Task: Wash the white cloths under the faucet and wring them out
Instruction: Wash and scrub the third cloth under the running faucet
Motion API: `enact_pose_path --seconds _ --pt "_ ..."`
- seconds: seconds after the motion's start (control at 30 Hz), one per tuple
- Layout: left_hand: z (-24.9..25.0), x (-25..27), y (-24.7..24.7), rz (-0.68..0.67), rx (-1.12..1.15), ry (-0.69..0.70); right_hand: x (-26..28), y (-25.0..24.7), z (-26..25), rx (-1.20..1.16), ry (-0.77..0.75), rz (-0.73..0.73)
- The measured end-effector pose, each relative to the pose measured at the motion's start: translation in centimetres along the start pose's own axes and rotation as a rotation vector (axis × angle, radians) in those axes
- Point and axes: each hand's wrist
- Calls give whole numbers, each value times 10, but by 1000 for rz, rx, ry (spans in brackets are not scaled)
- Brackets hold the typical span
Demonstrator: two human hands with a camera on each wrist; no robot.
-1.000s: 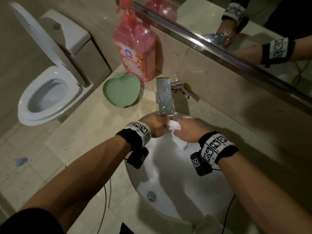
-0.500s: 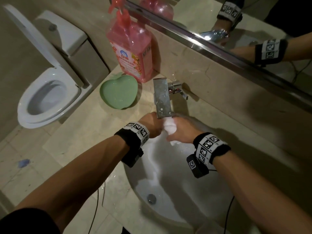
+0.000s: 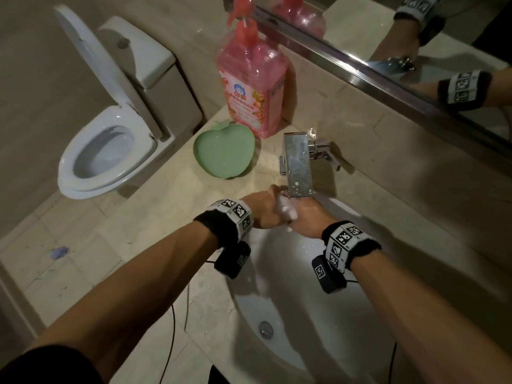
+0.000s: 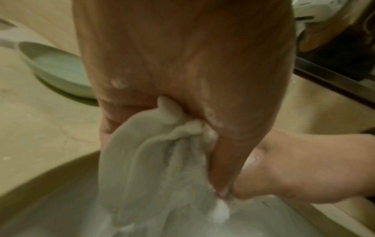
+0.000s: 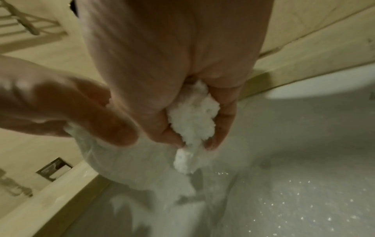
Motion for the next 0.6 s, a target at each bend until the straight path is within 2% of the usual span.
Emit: enact_pose_path --seconds 0.07,0.13,0.2,0.33,0.4,0.5,0.6 --pt "-1 -3 0 -52 -24 2 6 -2 1 -79 -21 16" --pt "1 -5 1 -74 -182 27 14 -7 2 -270 -84 24" --pt "3 -9 4 -54 -223 8 26 -12 3 -427 -130 22" --pt "13 -17 17 93 -264 70 33 -17 12 -299 12 41" --pt "19 -20 22 138 -269 79 32 -18 19 -326 75 38" --pt "25 -28 22 122 -185 78 30 -23 31 -415 140 22" --pt "28 -34 20 111 -269 75 30 -26 35 -496 177 49"
Point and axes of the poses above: each hand's wrist, its own x-axis away from the middle knuckle, its own y-axis out of the palm, z = x × y, and after that the axes turned 4 degrees about -x, right-handed
